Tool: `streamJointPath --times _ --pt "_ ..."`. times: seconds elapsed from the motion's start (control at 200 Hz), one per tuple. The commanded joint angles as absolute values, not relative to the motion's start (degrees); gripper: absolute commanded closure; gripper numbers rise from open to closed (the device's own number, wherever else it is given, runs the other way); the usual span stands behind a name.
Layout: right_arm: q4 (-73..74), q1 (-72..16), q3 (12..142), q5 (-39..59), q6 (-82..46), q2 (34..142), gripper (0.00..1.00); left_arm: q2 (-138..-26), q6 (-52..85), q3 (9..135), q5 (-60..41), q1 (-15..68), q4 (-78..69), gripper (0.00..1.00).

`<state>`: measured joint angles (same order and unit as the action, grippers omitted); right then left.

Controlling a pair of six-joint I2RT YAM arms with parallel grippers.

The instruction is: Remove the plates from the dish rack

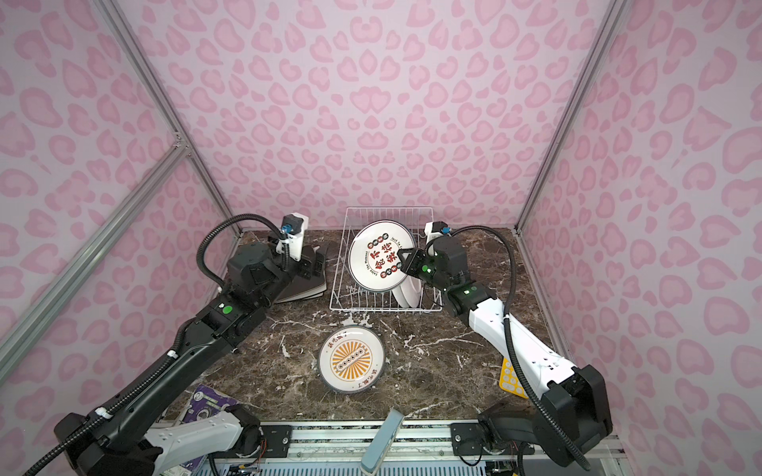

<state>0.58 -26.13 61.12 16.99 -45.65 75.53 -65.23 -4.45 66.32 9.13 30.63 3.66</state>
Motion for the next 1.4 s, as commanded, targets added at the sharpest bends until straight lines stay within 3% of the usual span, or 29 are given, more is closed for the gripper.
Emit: streamJointPath --times 0.0,0.32,0.725,1.21,1.345,1.395 --pt "5.71 -25.93 60.38 17.8 -46.36 75.27 1.0 -66.39 10.24 68.9 -2.91 25.99 9.35 0.12" --pt "6.92 -25.34 59.38 19.15 -46.81 75.0 1.0 -76.63 27.15 72.39 -25.24 14.76 13.98 0.13" --pt "9.37 -24.7 59.5 22.82 -49.11 77.25 1.0 -85.15 33.26 71.85 -41.92 14.35 7.93 0.15" --pt "11.09 -24.83 61.03 28.72 -51.65 81.2 1.0 -92.18 33.1 75.52 -48.25 18.94 7.97 0.26" --pt "11.05 -24.9 60.63 29.69 -51.93 81.17 1.0 -92.72 34.83 75.25 -49.13 19.42 5.4 0.35" --pt "10.98 -24.83 60.47 29.84 -51.95 81.13 1.0 -92.6 35.19 75.25 -49.33 19.56 5.04 0.43"
